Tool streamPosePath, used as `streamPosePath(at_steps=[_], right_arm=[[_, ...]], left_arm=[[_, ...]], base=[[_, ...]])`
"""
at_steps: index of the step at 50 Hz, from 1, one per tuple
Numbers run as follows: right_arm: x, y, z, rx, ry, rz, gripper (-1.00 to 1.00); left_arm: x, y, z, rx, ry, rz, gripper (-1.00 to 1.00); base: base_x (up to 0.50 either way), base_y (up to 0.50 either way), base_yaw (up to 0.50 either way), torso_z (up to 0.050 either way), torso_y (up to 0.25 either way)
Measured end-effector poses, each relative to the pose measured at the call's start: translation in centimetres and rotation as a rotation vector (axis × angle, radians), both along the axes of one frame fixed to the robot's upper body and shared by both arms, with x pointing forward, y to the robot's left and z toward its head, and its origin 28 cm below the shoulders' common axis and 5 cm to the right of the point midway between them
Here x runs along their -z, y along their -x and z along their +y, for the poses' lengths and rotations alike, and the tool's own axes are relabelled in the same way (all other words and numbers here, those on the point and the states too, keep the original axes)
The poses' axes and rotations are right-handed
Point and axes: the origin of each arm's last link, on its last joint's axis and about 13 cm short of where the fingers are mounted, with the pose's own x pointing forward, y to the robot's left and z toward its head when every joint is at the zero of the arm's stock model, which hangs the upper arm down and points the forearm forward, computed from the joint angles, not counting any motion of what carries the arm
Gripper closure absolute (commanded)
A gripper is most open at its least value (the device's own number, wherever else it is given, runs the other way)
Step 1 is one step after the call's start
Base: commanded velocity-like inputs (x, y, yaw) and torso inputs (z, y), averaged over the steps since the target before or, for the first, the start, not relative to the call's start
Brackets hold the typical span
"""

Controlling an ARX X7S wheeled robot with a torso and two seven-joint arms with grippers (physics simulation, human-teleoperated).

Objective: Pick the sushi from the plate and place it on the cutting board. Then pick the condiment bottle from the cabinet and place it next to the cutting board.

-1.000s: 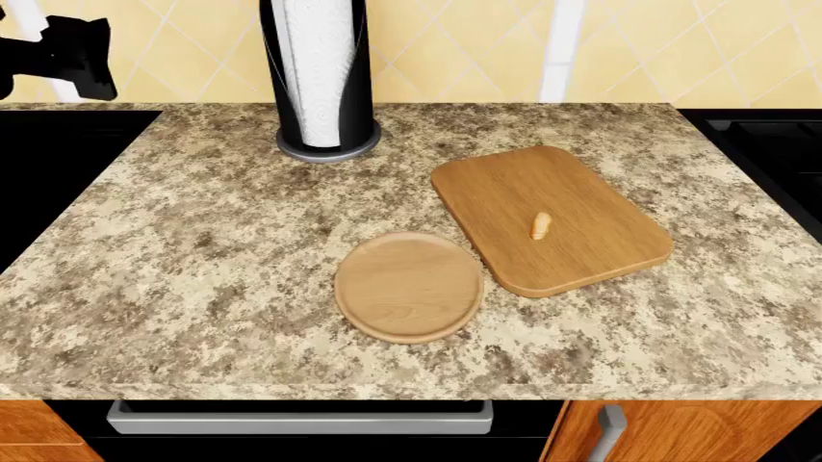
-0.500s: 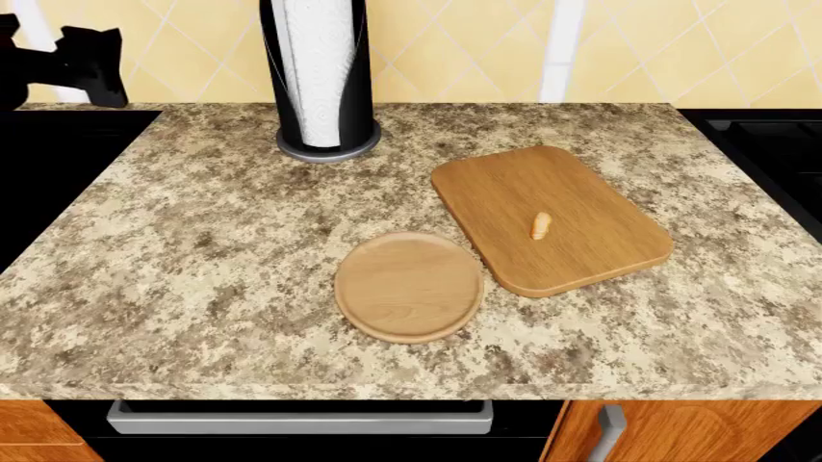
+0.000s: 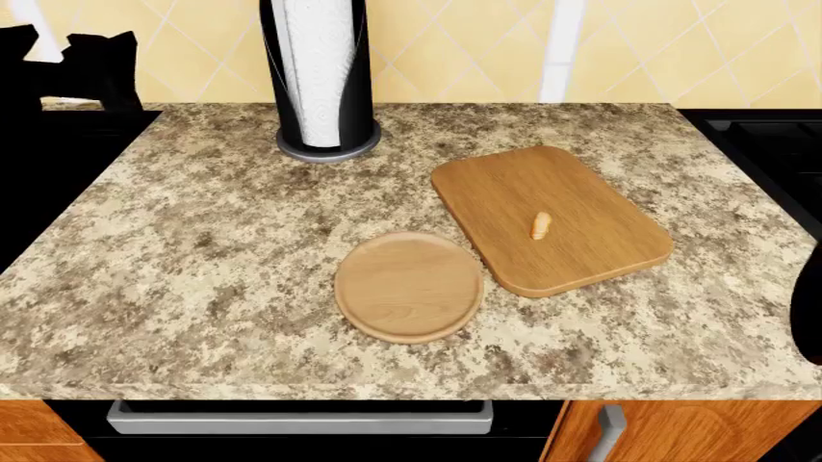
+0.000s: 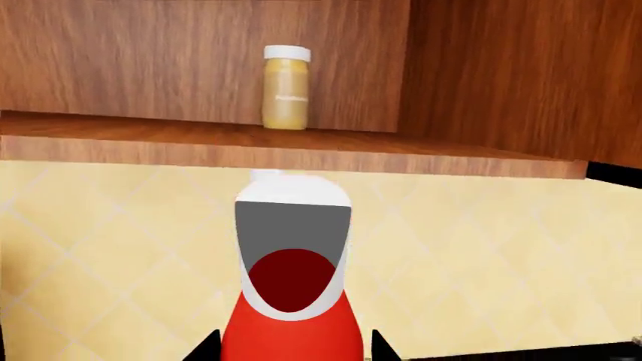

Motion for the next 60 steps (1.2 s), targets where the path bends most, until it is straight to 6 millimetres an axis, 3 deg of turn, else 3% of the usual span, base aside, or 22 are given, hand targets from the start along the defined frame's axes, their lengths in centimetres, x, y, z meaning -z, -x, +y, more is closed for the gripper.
streamPosePath(at_steps=[19, 41, 60], right_arm=[[3.7, -0.5, -0.2, 0.013, -0.018, 0.112, 1.00], [6.1, -0.5, -1.5, 0.108, -0.093, 0.307, 1.00], [9.7, -0.3, -1.8, 0.129, -0.134, 0.294, 1.00]], left_arm=[[0.9, 1.8, -1.2, 0.044, 0.052, -0.020, -1.00], [1.0, 2.3, -1.3, 0.056, 0.066, -0.029, -1.00], [1.3, 2.4, -1.3, 0.067, 0.075, -0.029, -1.00]], base=[[0.00, 0.00, 0.00, 0.000, 0.001], [0.00, 0.00, 0.00, 0.000, 0.001], [0.00, 0.00, 0.00, 0.001, 0.001]])
